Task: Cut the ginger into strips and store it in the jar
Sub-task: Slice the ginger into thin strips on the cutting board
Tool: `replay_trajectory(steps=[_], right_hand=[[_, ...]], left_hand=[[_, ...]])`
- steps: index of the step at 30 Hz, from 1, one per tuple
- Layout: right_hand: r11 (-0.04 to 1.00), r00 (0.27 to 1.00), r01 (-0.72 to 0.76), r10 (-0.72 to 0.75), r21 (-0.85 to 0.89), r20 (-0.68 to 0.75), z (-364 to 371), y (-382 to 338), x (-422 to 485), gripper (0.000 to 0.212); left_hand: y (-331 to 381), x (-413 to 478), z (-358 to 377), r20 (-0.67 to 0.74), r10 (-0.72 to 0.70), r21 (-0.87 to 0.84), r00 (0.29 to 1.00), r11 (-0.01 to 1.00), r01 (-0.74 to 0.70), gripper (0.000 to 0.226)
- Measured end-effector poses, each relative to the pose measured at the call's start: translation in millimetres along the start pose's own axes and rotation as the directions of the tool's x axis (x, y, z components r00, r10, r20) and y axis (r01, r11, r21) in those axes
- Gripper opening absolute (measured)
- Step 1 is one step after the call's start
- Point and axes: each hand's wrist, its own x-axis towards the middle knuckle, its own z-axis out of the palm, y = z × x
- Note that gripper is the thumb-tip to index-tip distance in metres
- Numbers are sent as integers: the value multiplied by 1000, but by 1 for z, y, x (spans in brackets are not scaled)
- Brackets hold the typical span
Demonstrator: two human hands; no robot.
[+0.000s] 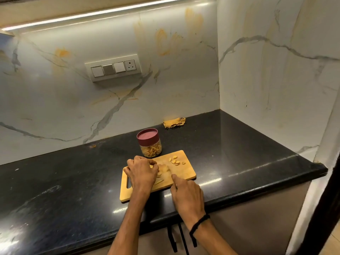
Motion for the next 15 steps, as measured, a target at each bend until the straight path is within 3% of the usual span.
replay_trajectory(steps=[8, 11, 15], right_hand=[[1000, 1000, 25, -25, -2, -6, 13, -2, -1, 38], [998, 997, 41, -37, 55, -65, 5, 0, 0, 41], [989, 982, -23, 50, 146, -185, -10, 19, 20, 42]], left_hand=[[-2, 8, 2, -9, 28, 0, 1000, 1000, -28, 21], [8, 13, 4, 30, 108, 18, 994, 994, -109, 23], [25, 20, 7, 143, 253, 36, 957, 965, -260, 29]])
